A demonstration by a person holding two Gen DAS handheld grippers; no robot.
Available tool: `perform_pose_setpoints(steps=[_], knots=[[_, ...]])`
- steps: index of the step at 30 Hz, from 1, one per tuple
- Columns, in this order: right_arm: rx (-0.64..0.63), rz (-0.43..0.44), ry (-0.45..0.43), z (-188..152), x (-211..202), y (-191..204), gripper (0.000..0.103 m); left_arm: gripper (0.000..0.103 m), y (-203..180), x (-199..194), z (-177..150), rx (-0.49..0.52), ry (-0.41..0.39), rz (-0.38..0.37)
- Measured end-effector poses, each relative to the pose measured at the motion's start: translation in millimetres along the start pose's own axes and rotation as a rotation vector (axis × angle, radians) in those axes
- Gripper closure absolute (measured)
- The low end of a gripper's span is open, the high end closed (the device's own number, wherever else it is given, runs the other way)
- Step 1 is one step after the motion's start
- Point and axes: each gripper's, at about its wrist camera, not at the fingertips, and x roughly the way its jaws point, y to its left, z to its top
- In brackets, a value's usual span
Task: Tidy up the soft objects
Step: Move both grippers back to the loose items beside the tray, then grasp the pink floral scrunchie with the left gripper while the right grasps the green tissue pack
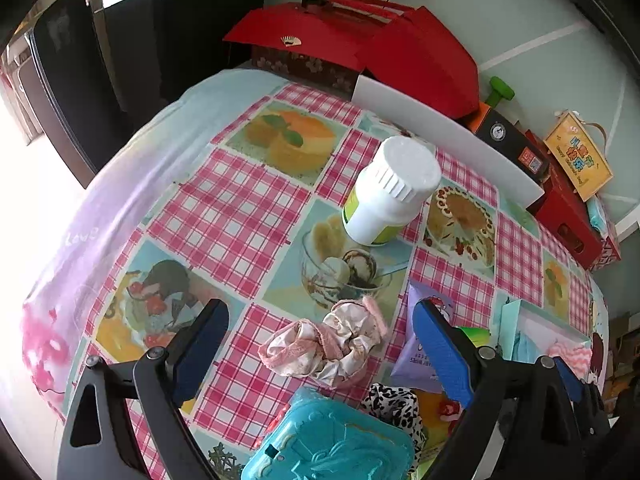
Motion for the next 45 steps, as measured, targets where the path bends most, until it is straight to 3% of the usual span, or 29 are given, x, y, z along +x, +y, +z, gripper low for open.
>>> perform_pose_setpoints(steps=[10,12,26,40,42,45], knots=[[-0.004,0.02,0.067,0,25,5,0.008,0.01,-6,10,2,0.019,0.035,-0.015],[-0.004,0.02,0.075,1,27,6,0.014,0.01,-7,13,2,0.018,0.046,-0.018],[0.003,0.039,0.129,0,46,4,0.026,0.01,-6,29,7,0.029,0.117,-0.02],[-0.015,0.039,0.154,-1,58,9,0.03,0.01,-41,63,25,0.235,0.304,-0.002],[-0.008,0.048,0.16,-1,58,9,0.041,0.011,-41,68,26,0.241,0.325,0.01],[0.002,0.047,0.168,-3,61,7,0.042,0.011,-39,83,25,0.244,0.379,0.023]])
